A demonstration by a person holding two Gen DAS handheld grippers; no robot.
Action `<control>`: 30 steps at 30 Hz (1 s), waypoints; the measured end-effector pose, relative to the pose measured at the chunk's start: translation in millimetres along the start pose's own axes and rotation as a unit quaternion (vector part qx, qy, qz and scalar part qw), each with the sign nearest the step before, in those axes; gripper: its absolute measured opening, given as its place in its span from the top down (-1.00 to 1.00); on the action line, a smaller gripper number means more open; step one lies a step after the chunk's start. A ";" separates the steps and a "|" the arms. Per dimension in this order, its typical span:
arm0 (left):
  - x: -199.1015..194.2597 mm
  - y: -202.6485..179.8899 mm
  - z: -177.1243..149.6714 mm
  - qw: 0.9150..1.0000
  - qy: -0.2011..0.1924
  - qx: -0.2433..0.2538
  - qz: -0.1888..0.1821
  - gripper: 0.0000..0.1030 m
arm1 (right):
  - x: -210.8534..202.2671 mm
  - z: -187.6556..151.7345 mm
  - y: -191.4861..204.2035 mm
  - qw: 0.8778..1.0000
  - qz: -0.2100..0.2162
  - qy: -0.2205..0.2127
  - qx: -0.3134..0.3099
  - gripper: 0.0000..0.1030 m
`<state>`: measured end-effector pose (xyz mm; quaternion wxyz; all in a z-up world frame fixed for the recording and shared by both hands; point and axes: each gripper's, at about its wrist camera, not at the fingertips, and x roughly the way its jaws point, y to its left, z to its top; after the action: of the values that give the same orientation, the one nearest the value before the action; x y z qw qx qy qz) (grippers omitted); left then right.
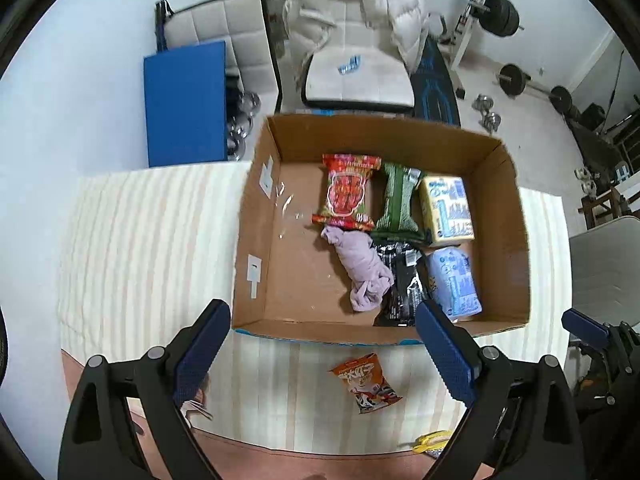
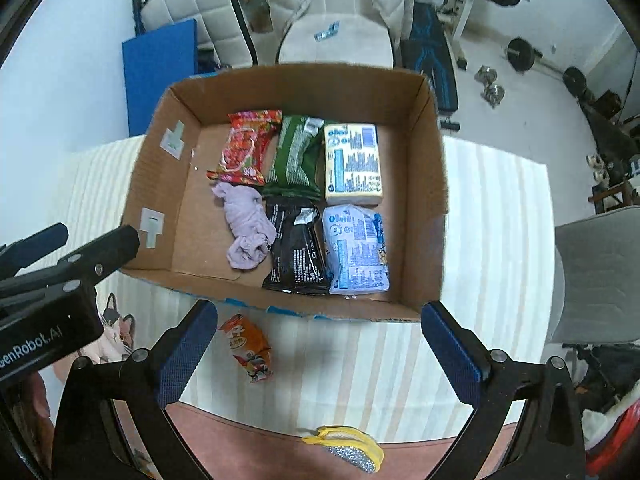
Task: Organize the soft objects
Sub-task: 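Grasp the orange panda snack bag with the left gripper while the right grasps the yellow sponge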
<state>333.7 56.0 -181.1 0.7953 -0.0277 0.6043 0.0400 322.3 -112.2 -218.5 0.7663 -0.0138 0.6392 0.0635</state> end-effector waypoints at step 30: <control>104.6 -4.7 -209.9 0.986 0.165 0.000 -0.011 -0.84 | 135.7 -227.3 -28.7 0.973 -0.042 0.189 -0.123 -0.96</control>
<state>160.7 35.0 -338.2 0.6850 -0.0402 0.7270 0.0261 127.0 -153.1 -394.9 0.6261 -0.1464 0.7585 0.1059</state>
